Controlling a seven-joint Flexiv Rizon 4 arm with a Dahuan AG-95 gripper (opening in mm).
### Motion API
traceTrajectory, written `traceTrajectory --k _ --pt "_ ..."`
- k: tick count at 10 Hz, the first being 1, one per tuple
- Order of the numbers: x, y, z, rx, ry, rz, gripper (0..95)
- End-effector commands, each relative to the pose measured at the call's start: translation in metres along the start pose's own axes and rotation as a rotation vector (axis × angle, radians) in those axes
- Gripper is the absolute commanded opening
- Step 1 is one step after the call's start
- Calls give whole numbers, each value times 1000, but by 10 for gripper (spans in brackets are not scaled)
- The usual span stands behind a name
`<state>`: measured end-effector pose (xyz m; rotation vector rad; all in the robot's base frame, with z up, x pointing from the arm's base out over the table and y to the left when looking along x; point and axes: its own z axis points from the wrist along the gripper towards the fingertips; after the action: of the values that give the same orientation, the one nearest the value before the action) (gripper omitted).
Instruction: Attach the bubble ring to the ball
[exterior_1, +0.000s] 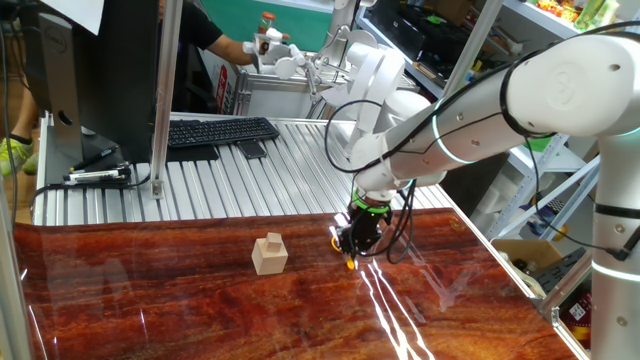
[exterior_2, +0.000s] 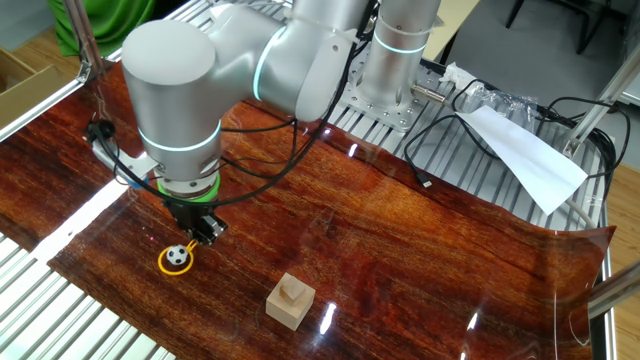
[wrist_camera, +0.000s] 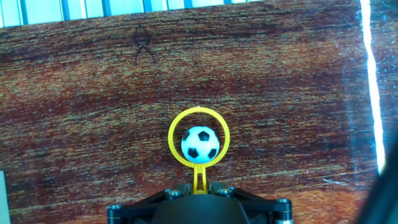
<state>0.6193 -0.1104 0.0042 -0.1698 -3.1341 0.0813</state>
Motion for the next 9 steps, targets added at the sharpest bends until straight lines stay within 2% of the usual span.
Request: traceTrajectory --k 1,6,7,8,9 --pt "0 0 2 1 8 -1 0" --pt "-1 0 2 4 24 2 0" --pt "-1 0 2 5 24 20 190" --pt "-1 0 2 6 24 26 190" --pt "-1 0 2 6 24 31 380"
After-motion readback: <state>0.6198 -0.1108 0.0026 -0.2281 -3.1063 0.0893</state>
